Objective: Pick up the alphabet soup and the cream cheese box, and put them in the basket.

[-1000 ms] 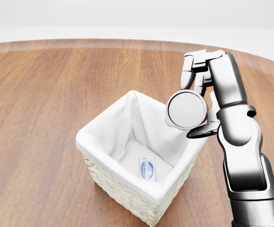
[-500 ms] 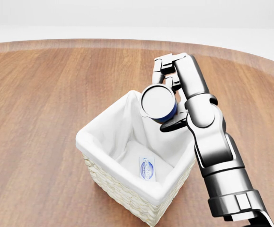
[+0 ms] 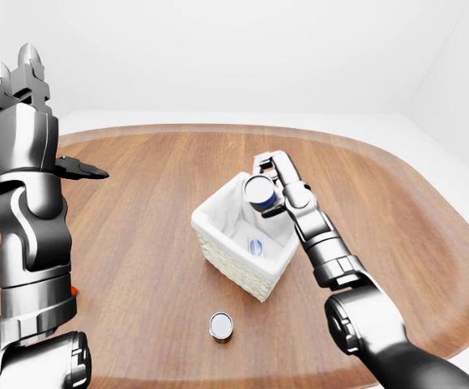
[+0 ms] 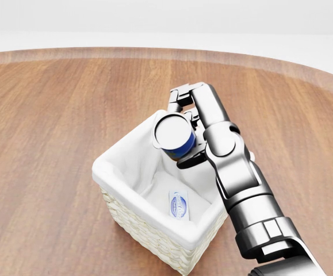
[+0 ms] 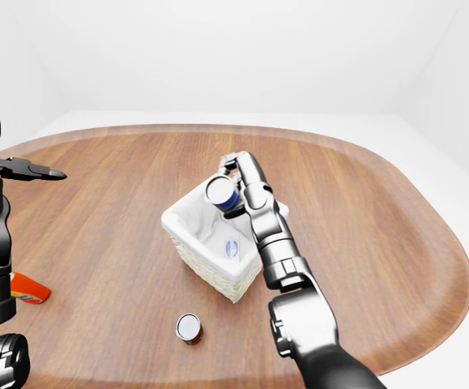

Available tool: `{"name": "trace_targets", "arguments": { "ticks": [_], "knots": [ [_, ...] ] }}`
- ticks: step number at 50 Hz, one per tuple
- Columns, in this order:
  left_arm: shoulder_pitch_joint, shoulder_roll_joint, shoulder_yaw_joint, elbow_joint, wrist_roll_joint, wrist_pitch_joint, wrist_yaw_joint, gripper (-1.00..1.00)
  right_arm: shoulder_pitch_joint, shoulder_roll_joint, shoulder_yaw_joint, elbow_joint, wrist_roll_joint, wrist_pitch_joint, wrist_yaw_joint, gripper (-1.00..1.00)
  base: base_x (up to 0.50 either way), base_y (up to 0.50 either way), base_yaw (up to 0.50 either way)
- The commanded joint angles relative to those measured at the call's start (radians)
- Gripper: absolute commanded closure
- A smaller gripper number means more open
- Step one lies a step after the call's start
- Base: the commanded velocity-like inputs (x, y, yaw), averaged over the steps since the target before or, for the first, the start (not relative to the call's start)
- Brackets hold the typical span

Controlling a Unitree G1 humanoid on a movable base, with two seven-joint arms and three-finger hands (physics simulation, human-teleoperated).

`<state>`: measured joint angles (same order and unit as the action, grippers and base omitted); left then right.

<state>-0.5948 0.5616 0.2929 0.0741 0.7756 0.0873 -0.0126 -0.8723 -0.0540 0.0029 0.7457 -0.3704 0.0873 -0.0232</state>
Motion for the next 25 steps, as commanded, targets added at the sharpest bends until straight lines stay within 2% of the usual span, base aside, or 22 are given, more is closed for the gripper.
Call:
{"name": "trace_targets", "arguments": {
  "ticks": [1, 23, 24, 25],
  "knots": [
    [0.001, 0.000, 0.001, -0.003, -0.001, 0.000, 0.000, -1.00, -0.022, 0.016, 0.003, 0.047, 0.048, 0.000, -0.027, 1.00, 0.00, 0.00, 0.00],
    [0.001, -0.001, 0.001, 0.001, -0.002, 0.000, 0.002, -1.00, -0.023, 0.026, 0.007, 0.051, 0.027, 0.000, -0.021, 0.98, 0.00, 0.00, 0.00],
    [0.001, 0.000, 0.001, -0.006, 0.000, 0.000, -0.004, -1.00, -0.023, 0.025, 0.009, 0.053, 0.025, 0.000, -0.021, -0.18, 0.00, 0.00, 0.00],
    [0.001, 0.000, 0.001, -0.004, 0.000, 0.000, -0.003, -1.00, -0.023, 0.023, 0.011, 0.054, 0.019, 0.000, -0.023, -1.00, 0.00, 0.00, 0.00]
  ]
}}
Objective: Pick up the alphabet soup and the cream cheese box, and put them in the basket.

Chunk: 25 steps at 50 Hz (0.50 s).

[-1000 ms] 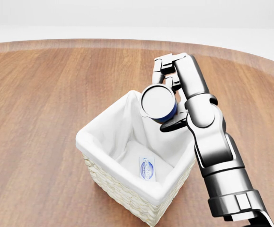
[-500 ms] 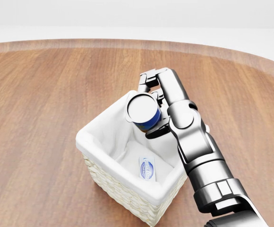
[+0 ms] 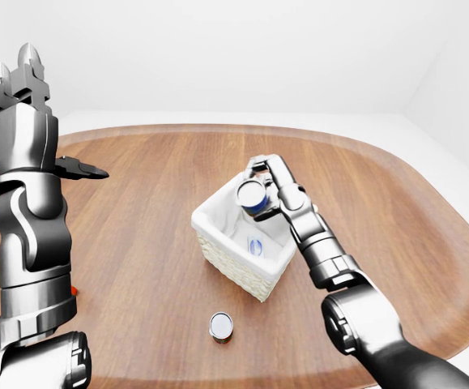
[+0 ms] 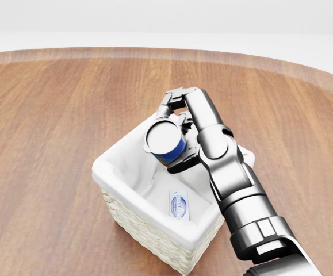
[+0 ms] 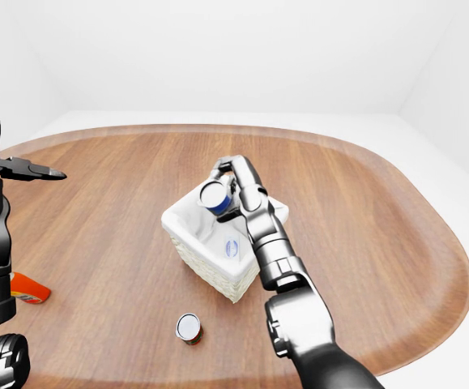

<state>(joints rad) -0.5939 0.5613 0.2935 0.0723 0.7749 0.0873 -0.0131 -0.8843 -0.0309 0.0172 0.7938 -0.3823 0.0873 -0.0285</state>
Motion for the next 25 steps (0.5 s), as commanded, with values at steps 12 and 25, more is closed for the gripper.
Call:
{"name": "trace_targets", "arguments": {
  "ticks": [12, 25],
  "knots": [
    [0.000, -0.001, 0.000, 0.009, -0.002, 0.000, 0.007, -1.00, 0.003, -0.004, -0.009, -0.045, 0.030, 0.000, -0.011, -1.00, 0.00, 0.00, 0.00],
    [0.000, 0.000, 0.000, -0.002, 0.001, 0.000, -0.002, -1.00, 0.014, -0.011, -0.012, -0.097, 0.035, 0.000, -0.007, -1.00, 0.00, 0.00, 0.00]
  ]
}}
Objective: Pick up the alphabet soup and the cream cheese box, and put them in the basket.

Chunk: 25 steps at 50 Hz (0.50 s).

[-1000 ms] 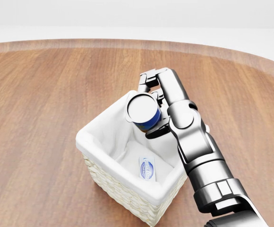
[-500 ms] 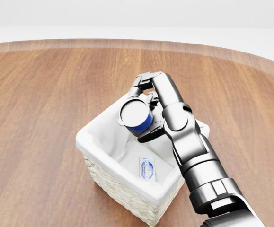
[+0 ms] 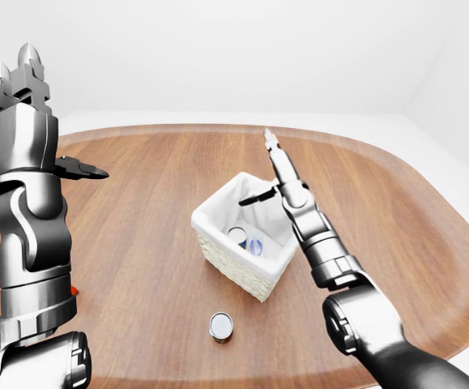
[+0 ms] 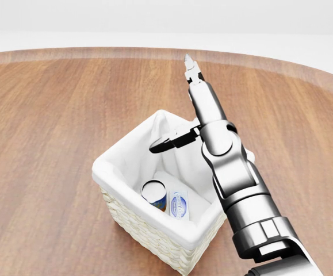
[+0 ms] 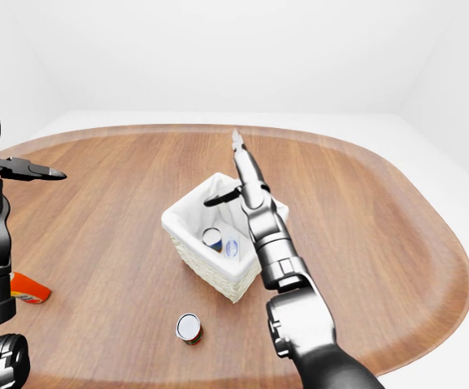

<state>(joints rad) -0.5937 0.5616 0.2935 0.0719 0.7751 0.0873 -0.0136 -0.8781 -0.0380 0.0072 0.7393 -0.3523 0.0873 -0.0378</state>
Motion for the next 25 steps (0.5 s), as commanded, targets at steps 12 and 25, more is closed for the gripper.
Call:
{"name": "trace_targets", "arguments": {
  "ticks": [12, 25],
  "knots": [
    [-0.001, 0.003, 0.002, -0.011, 0.002, 0.000, -0.010, -1.00, 0.045, 0.005, 0.004, -0.199, 0.003, 0.000, 0.012, -1.00, 0.00, 0.00, 0.00],
    [-0.002, 0.001, 0.000, 0.005, 0.000, 0.000, 0.001, -1.00, 0.065, 0.016, 0.012, -0.304, -0.018, 0.000, 0.001, -1.00, 0.00, 0.00, 0.00]
  ]
}}
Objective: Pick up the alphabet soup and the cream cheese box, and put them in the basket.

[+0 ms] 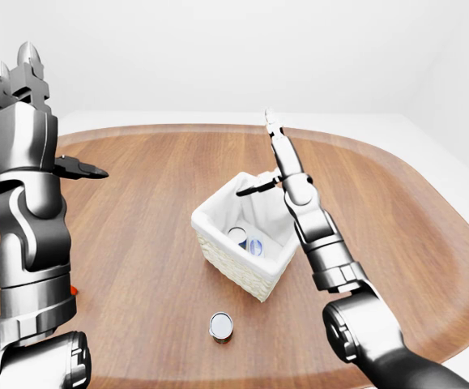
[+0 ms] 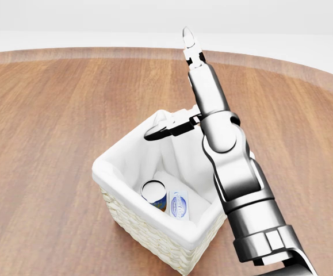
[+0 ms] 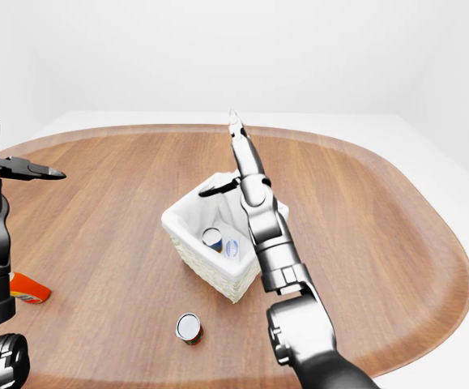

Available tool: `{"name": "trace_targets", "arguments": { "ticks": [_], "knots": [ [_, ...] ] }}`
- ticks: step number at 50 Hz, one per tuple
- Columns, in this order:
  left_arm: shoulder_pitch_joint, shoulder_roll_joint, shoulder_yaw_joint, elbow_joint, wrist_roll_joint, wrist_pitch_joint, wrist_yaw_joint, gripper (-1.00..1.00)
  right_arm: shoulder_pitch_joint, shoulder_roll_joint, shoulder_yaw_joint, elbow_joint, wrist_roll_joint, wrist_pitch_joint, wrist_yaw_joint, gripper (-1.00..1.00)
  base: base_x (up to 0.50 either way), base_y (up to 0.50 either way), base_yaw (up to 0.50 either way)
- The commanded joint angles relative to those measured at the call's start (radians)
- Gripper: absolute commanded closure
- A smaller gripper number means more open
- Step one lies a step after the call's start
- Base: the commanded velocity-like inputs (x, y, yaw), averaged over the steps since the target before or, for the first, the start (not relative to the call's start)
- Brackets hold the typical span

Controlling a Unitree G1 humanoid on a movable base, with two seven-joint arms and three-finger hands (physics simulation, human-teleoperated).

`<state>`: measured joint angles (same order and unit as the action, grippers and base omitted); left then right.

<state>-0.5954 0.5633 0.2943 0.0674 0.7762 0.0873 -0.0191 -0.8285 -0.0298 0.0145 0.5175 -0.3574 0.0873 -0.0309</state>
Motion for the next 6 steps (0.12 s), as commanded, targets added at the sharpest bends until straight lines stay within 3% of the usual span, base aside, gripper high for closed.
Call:
{"name": "trace_targets", "arguments": {
  "ticks": [1, 6],
  "knots": [
    [-0.001, -0.002, -0.002, 0.016, -0.003, 0.000, 0.012, -1.00, 0.016, 0.008, 0.005, -0.088, -0.015, 0.000, -0.009, -1.00, 0.00, 0.00, 0.00],
    [-0.002, -0.001, -0.002, 0.010, -0.002, 0.000, 0.005, -1.00, 0.019, 0.012, 0.005, -0.127, -0.017, 0.000, -0.010, -1.00, 0.00, 0.00, 0.00]
  ]
}}
